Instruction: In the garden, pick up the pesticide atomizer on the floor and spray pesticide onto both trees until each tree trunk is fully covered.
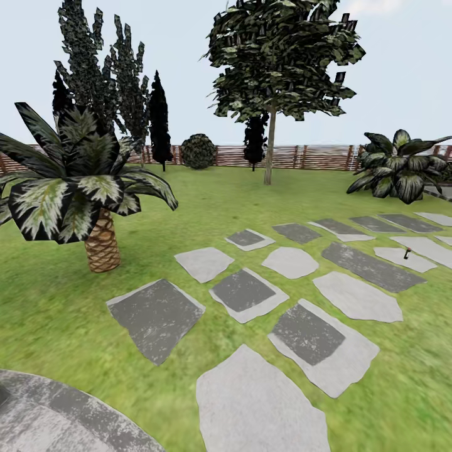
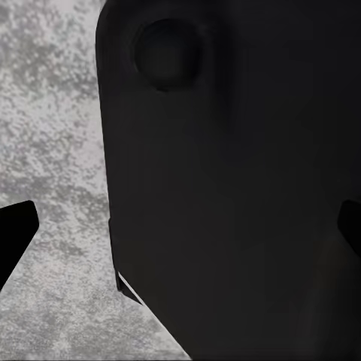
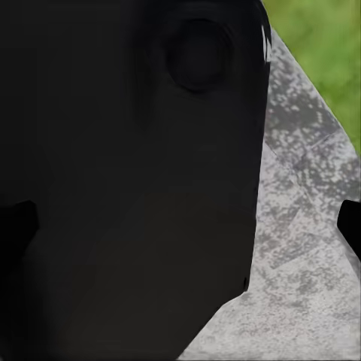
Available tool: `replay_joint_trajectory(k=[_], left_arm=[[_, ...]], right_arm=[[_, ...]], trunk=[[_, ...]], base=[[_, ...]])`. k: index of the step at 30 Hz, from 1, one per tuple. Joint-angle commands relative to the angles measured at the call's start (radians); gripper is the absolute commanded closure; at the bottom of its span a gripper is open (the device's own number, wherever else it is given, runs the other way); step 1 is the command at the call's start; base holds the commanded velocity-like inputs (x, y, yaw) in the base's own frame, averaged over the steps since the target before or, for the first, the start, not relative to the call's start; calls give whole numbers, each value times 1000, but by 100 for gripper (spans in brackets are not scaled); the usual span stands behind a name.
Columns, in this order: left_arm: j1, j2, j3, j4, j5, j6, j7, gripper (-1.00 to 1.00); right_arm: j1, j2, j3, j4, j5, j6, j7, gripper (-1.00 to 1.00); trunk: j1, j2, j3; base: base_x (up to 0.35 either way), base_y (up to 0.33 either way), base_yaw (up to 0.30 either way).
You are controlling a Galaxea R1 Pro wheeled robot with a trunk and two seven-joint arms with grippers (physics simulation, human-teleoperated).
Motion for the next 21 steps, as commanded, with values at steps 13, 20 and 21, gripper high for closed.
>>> replay_joint_trajectory(k=[13,20,21], left_arm=[[1,0,5,3,2,5,-3,-100],[-7,15,2,-23,1,5,5,-100],[-13,20,2,-28,1,5,9,-100]], right_arm=[[-19,33,3,-41,3,2,-2,-100],[-20,30,0,-80,2,-17,-2,-100],[-20,24,0,-86,3,-22,-3,-100]], trunk=[[0,0,0],[0,0,0],[0,0,0]], base=[[0,0,0],[0,0,0],[0,0,0]])
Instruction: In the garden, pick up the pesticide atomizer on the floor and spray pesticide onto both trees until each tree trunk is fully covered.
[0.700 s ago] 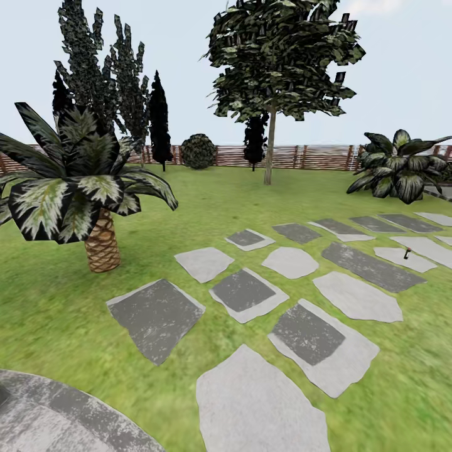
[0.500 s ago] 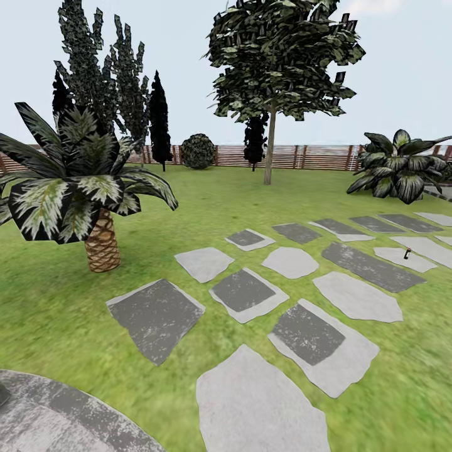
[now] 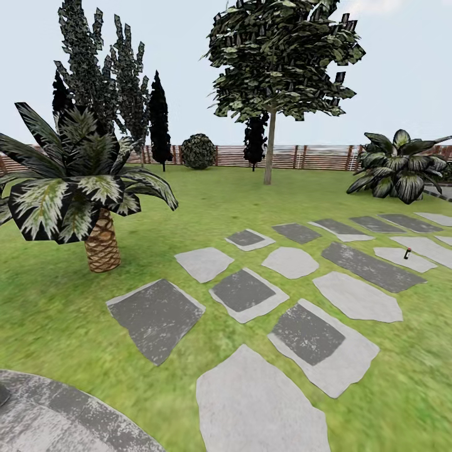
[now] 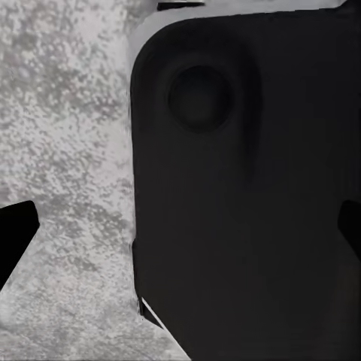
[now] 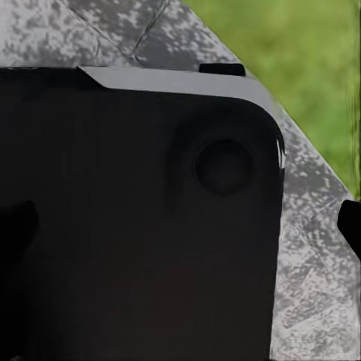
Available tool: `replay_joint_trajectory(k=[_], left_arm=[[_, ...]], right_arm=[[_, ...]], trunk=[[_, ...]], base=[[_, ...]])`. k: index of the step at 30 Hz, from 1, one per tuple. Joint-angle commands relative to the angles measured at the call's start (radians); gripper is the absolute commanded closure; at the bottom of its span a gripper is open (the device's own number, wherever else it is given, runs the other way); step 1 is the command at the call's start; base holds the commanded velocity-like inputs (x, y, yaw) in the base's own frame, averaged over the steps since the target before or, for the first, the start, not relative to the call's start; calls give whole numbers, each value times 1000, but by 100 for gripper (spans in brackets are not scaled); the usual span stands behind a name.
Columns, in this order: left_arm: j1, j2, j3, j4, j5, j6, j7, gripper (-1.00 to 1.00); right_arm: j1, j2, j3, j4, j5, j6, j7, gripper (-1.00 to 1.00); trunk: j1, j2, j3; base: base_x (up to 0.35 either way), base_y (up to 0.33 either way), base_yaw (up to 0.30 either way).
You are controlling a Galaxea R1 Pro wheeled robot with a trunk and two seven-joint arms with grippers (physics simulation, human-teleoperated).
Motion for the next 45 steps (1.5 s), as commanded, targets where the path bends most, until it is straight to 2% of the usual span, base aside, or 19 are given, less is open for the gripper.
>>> replay_joint_trajectory(k=[1,8,9,14,18,20,24,30,38,43,45], left_arm=[[-6,3,0,-6,0,0,1,-100],[-47,2,5,-46,0,-3,2,-100],[-143,3,5,-277,0,-3,1,-100],[-229,4,3,-286,-9,-9,-2,-100],[-267,8,2,-285,-13,-73,-2,-100],[-269,19,4,-284,-6,-111,-3,-100],[-262,29,9,-282,1,-133,-6,-100],[-260,31,9,-281,26,-141,-13,-100],[-261,30,7,-275,30,-143,-14,-100],[-261,31,8,-272,29,-143,-14,-100],[-262,31,8,-271,29,-143,-14,-100]], right_arm=[[0,-6,0,-5,0,-8,0,-100],[0,-45,-1,-45,0,-47,0,-100],[-1,-101,-1,-335,0,-174,0,-100],[-3,-111,-1,-459,-2,-205,1,-100],[-3,-107,1,-553,-1,-212,4,-100],[-4,-107,0,-566,1,-212,3,-100],[-4,-113,-1,-570,1,-211,4,-100],[-4,-113,-2,-521,-2,-212,5,-100],[-4,-113,-3,-503,-3,-212,4,-100],[-4,-112,-44,-503,-3,-212,4,-100],[-4,-112,-47,-503,-3,-212,4,-100]], trunk=[[0,-1,-1],[0,-1,-1],[0,-1,-1],[0,-1,-1],[0,-1,-1],[0,-1,-1],[0,-1,-1],[0,-1,-1],[0,-1,-1],[0,-1,-1],[0,-1,-1]], base=[[0,0,0],[0,0,0],[0,0,0],[0,0,0],[0,0,0],[0,0,-13],[0,0,-187],[0,0,-289],[27,0,-300],[293,0,-300],[332,0,-300]])
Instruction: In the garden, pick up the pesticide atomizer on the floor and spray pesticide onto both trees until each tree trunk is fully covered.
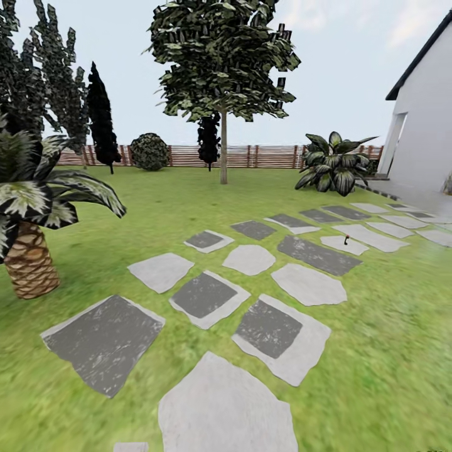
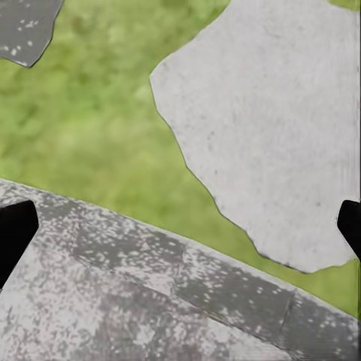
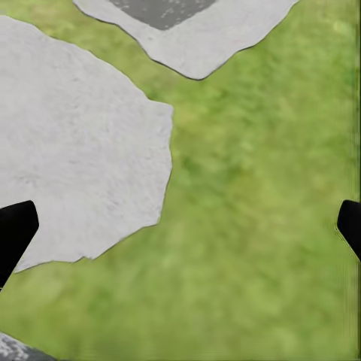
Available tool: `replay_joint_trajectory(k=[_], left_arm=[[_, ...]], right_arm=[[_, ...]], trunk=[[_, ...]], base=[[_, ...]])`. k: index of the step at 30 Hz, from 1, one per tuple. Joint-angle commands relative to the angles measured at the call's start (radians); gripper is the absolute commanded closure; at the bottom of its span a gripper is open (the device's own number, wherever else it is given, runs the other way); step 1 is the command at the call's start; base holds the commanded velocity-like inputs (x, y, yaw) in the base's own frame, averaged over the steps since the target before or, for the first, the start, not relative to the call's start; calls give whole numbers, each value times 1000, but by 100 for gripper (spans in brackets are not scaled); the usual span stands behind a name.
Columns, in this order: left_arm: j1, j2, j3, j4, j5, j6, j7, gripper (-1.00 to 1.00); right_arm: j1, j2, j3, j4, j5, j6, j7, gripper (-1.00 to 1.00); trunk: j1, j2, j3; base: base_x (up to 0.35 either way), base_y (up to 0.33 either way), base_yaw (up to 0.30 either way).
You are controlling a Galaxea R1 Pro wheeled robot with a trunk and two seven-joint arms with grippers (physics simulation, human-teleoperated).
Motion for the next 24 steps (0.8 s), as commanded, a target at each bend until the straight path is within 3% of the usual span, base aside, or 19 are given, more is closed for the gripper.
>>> replay_joint_trajectory(k=[1,24], left_arm=[[0,0,1,0,3,-3,-1,-100],[0,1,1,2,0,-3,-1,-100]], right_arm=[[-1,0,-2,2,0,-3,0,-100],[-1,2,-2,3,0,-3,0,-100]], trunk=[[1,0,-1],[1,0,-14]], base=[[336,0,-300],[338,0,-282]])
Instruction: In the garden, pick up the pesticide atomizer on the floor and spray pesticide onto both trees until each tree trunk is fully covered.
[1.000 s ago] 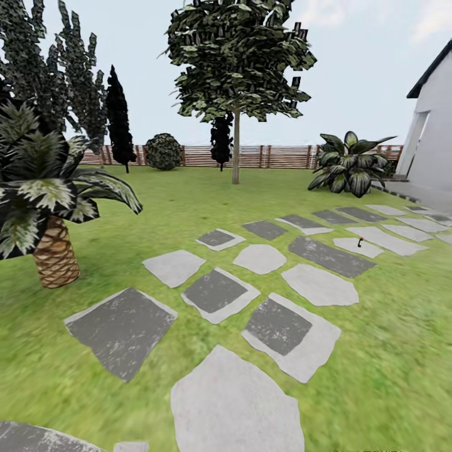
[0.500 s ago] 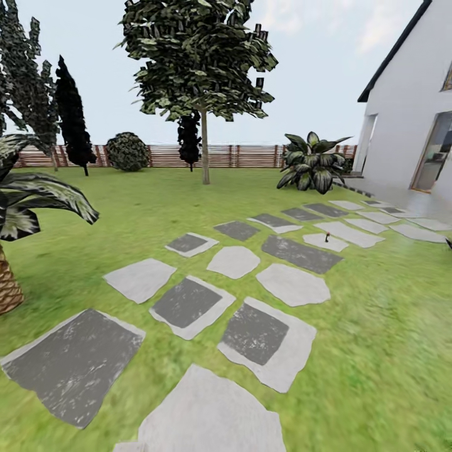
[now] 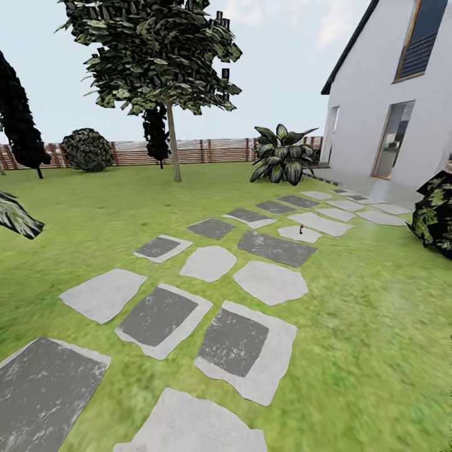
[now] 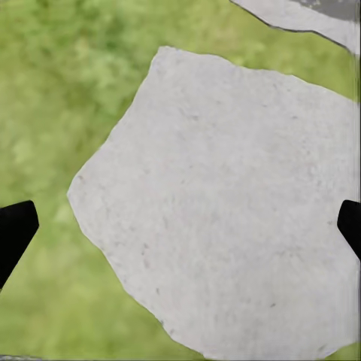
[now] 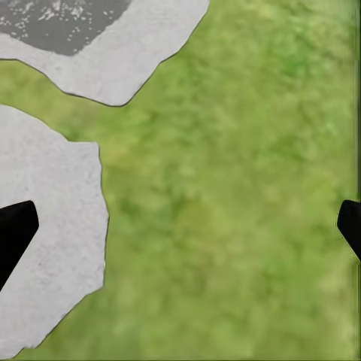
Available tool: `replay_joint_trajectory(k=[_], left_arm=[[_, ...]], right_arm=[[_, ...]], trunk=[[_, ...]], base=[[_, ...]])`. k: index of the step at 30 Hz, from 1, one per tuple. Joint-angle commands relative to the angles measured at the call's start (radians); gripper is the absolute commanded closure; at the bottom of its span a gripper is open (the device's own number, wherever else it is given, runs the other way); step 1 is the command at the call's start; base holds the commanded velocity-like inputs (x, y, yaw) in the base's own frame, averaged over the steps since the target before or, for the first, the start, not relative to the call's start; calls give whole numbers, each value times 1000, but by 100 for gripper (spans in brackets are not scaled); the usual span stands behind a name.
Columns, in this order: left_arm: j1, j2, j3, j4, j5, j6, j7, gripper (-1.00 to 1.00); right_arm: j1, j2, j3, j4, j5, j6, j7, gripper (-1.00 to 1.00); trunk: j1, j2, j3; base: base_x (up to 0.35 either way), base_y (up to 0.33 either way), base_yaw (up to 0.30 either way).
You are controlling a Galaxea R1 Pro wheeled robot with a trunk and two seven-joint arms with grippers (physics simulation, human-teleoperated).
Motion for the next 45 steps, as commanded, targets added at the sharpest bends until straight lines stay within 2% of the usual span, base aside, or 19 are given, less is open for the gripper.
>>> replay_joint_trajectory(k=[1,45], left_arm=[[-1,0,1,0,3,-3,-1,-100],[-1,0,1,2,3,-3,-1,-100]], right_arm=[[-1,0,0,1,0,-3,0,-100],[-1,6,2,1,0,-3,0,-100]], trunk=[[1,0,-2],[1,0,-57]], base=[[339,0,-239],[338,0,-202]])
